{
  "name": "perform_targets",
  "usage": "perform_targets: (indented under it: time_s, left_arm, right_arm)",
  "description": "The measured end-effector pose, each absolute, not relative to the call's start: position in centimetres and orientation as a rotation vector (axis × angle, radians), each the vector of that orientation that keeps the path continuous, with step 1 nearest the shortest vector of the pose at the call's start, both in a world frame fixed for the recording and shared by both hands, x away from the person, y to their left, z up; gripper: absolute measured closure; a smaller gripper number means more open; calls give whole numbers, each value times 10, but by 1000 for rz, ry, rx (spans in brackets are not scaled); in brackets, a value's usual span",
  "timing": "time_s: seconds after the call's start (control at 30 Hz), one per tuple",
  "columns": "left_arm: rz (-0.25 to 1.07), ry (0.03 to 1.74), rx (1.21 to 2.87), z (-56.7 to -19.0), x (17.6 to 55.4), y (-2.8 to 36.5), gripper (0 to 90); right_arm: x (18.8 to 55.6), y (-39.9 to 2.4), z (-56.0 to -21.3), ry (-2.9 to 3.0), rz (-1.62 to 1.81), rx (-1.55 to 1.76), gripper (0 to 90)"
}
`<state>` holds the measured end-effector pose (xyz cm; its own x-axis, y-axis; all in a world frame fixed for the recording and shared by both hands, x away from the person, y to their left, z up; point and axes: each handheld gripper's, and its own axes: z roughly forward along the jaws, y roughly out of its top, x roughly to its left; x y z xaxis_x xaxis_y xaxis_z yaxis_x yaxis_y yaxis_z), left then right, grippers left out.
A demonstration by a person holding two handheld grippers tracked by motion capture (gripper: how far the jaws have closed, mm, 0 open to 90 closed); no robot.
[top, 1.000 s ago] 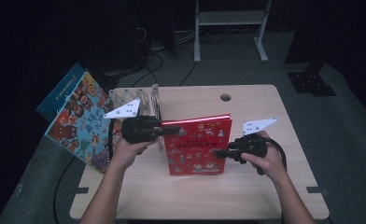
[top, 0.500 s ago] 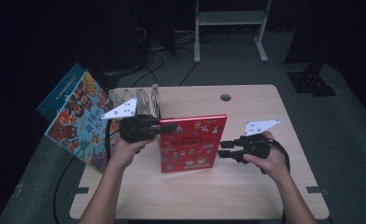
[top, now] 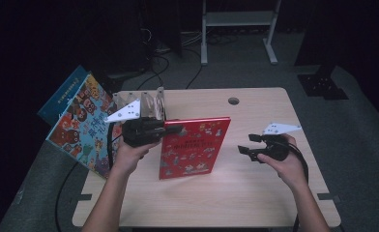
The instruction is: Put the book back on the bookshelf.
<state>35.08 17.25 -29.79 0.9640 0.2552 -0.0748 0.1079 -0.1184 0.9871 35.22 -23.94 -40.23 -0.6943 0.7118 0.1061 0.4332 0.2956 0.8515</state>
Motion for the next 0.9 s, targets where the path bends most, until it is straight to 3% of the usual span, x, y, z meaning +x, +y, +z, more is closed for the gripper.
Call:
perform_targets:
  time_s: [0.13, 0.47, 0.9]
  left_arm:
    - [131, 296, 1690, -296, 350, 174, 797]
    - [172, 328, 1705, -287, 343, 179, 797]
    - [245, 398, 1674, -281, 332, 202, 797]
  right_arm:
    - [357, -251, -416, 2227, 1260, 1151, 229]
    - [371, -266, -453, 2154, 957, 1344, 205]
    - [378, -278, -477, 2163, 843, 1426, 204]
